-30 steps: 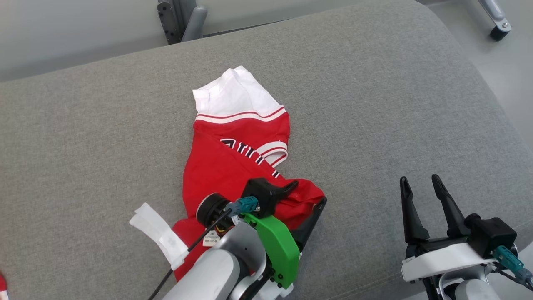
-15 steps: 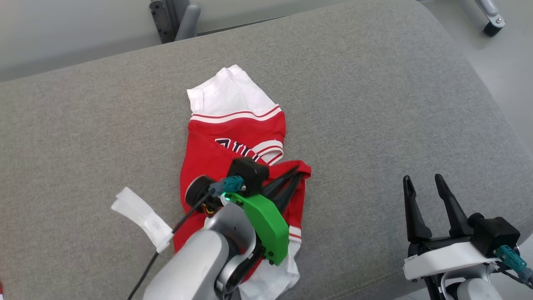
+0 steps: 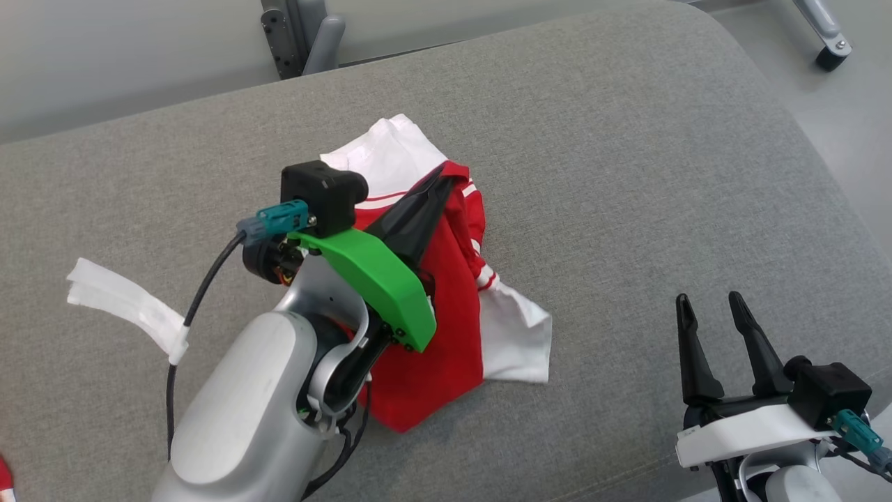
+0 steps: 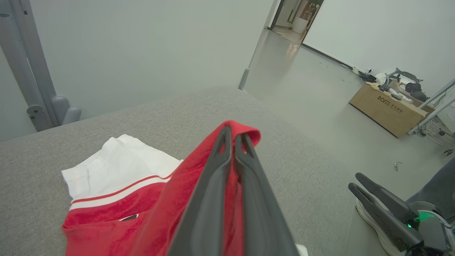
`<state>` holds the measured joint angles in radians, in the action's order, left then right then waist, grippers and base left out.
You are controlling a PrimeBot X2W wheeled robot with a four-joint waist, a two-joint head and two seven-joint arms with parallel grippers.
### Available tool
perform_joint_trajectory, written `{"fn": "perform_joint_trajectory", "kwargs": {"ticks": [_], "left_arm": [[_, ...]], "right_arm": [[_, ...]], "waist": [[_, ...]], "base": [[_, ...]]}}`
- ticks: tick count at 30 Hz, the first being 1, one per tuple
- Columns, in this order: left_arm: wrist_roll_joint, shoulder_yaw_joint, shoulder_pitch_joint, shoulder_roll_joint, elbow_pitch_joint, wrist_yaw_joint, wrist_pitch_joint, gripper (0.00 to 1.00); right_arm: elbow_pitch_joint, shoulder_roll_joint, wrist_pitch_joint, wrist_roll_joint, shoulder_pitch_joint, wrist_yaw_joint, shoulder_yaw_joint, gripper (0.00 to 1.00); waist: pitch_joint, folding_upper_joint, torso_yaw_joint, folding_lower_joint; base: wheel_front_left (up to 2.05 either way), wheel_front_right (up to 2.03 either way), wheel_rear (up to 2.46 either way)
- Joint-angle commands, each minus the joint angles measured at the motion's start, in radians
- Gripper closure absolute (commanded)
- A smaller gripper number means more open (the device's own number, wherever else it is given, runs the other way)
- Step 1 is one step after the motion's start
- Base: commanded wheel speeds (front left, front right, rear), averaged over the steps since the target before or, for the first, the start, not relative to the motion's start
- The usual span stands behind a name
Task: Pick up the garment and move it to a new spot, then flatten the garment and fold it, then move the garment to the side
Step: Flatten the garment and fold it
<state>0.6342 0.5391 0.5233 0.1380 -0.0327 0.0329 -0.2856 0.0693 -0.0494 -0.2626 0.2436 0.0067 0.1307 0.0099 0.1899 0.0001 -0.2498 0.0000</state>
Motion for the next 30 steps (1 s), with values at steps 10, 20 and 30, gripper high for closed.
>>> {"fn": "perform_joint_trajectory", "kwargs": {"ticks": [10, 20, 30], "left_arm": [[0.029, -0.091, 0.083, -0.016, -0.042, -0.043, 0.068, 1.0], [0.069, -0.258, 0.127, 0.109, -0.391, -0.051, 0.158, 1.0], [0.094, -0.317, 0.179, 0.146, -0.75, 0.021, 0.301, 1.0]], "right_arm": [[0.0, -0.002, -0.003, 0.012, -0.013, 0.0, 0.002, 0.0], [0.001, -0.002, -0.003, 0.02, -0.03, 0.0, 0.012, 0.0], [-0.003, -0.002, -0.003, -0.013, -0.054, 0.0, 0.015, 0.0]], "waist": [[0.002, -0.0001, -0.01, 0.0], [0.027, -0.0001, -0.023, 0.0], [0.072, -0.0001, -0.011, 0.0]], "base": [[0.0, 0.0, 0.0], [0.0, 0.0, 0.0], [0.0, 0.0, 0.0]]}}
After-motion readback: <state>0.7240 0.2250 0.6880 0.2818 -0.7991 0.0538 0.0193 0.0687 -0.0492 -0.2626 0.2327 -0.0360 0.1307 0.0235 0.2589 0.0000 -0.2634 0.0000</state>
